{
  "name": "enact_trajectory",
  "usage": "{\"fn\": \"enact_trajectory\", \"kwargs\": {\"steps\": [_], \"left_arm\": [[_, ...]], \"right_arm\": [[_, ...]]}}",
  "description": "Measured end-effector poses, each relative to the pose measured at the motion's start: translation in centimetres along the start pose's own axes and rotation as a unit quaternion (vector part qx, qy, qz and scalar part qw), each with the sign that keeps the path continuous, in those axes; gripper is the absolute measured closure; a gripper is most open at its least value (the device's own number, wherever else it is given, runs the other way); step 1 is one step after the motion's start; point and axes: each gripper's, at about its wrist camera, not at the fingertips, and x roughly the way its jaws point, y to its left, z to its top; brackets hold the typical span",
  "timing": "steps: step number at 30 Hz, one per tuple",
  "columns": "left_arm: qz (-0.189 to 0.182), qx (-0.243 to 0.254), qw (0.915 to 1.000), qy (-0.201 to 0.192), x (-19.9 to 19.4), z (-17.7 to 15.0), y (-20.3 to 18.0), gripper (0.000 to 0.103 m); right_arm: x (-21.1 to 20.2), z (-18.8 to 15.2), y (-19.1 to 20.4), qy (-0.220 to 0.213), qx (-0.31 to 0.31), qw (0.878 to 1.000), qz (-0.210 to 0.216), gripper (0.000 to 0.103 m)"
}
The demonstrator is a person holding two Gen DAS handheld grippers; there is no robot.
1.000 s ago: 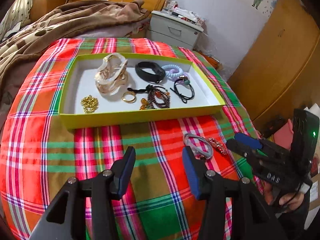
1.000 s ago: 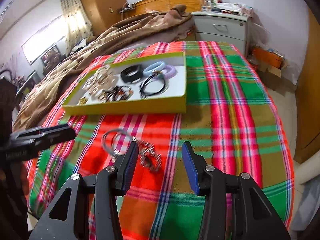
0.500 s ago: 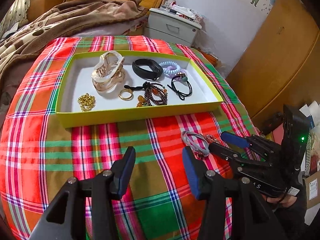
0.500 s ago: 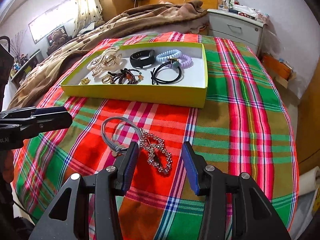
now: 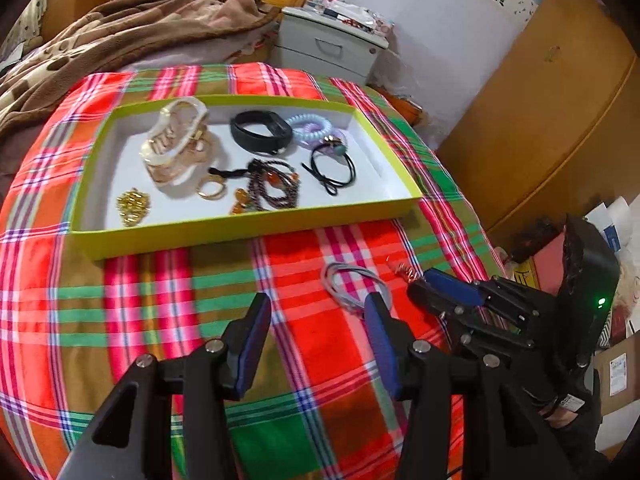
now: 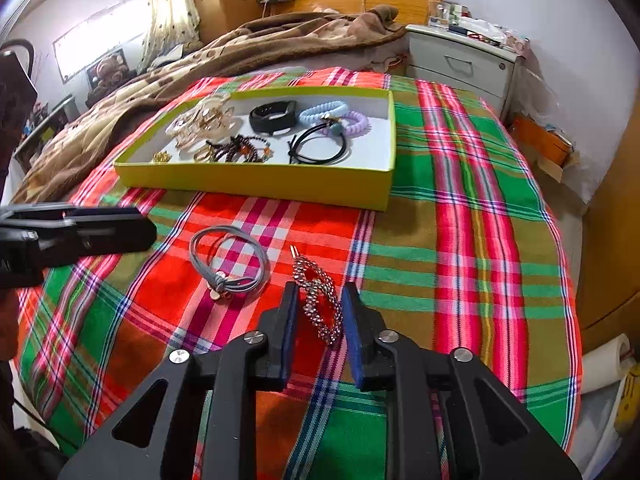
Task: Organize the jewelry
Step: 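Grasp the grey hair tie with the left gripper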
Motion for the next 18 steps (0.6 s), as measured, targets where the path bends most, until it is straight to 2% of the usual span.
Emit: {"fn": "enact_trajectory", "kwargs": {"steps": [5, 10, 12, 15, 18], "left_arm": [[-0.011, 0.005, 0.9998, 0.015, 1.1, 0.1, -1.2, 0.052], [-0.004, 0.006, 0.9995, 0.032, 2.3, -0.1, -2.1, 0.052], [0.005, 0.01, 0.9994, 0.032, 2.6, -0.1, -2.5, 0.053], [0.039, 0.028, 0.9985, 0.024, 3.0, -0.1, -3.3, 0.053], [0.035, 0.017, 0.9988, 0.03, 3.5, 0.1, -3.2, 0.053]], "right_arm": [[-0.6, 0.0, -1.0, -0.01, 0.018, 1.0, -0.005, 0.092], [-1.1, -0.3, -1.7, -0.016, 0.03, 0.999, -0.004, 0.092], [-1.3, -0.4, -2.0, -0.019, 0.036, 0.999, -0.002, 0.092], [-1.7, -0.7, -2.5, -0.026, 0.045, 0.999, -0.003, 0.092], [-2.3, -0.7, -2.8, -0.033, 0.051, 0.998, -0.004, 0.092]]}}
